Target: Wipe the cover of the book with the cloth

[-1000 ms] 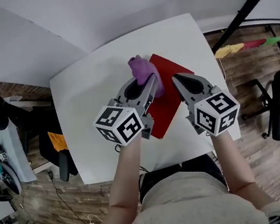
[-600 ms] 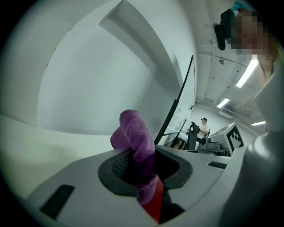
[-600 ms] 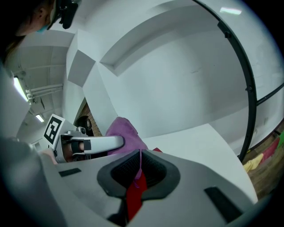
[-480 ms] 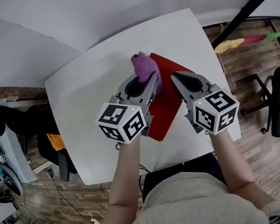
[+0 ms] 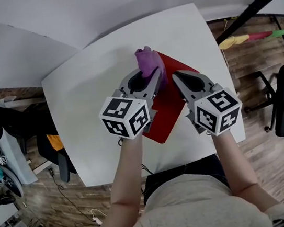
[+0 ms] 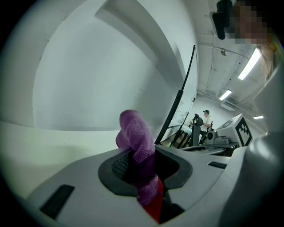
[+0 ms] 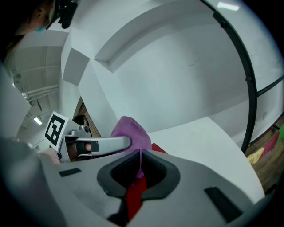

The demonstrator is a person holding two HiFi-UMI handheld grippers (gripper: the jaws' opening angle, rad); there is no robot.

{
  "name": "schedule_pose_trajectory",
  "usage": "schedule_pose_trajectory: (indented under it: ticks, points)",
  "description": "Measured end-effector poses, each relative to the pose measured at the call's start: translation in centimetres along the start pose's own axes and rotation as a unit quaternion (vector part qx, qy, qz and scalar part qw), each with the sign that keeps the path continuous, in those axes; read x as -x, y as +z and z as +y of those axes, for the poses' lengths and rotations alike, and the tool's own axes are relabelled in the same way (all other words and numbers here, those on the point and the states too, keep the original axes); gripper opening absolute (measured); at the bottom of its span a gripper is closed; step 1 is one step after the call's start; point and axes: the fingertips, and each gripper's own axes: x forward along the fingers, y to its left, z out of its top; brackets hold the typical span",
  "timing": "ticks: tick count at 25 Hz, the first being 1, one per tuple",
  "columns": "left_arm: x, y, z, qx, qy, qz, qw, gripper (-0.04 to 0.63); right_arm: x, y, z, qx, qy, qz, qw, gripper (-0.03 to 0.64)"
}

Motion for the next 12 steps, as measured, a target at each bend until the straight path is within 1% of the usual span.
schedule_pose_trajectory:
  ticks: [6, 10, 12]
  points:
    - [-1.2, -0.4, 0.4, -0.021, 0.016, 0.016, 0.9995, 0.106, -0.2, -0.5, -0.5, -0.005, -0.004, 0.003, 1.0, 0.025]
    - [-2.0, -0.7, 0.6, -0.041, 0.028, 0.034, 0.9982, 0.107, -0.1, -1.0, -0.4, -0.012, -0.004, 0.006, 1.0, 0.024]
    - [-2.4, -1.1, 0.6, -0.043, 0.032, 0.043, 0.9976, 0.107, 0.1, -1.2, -0.5, -0.015, -0.003, 0.007, 1.0, 0.025]
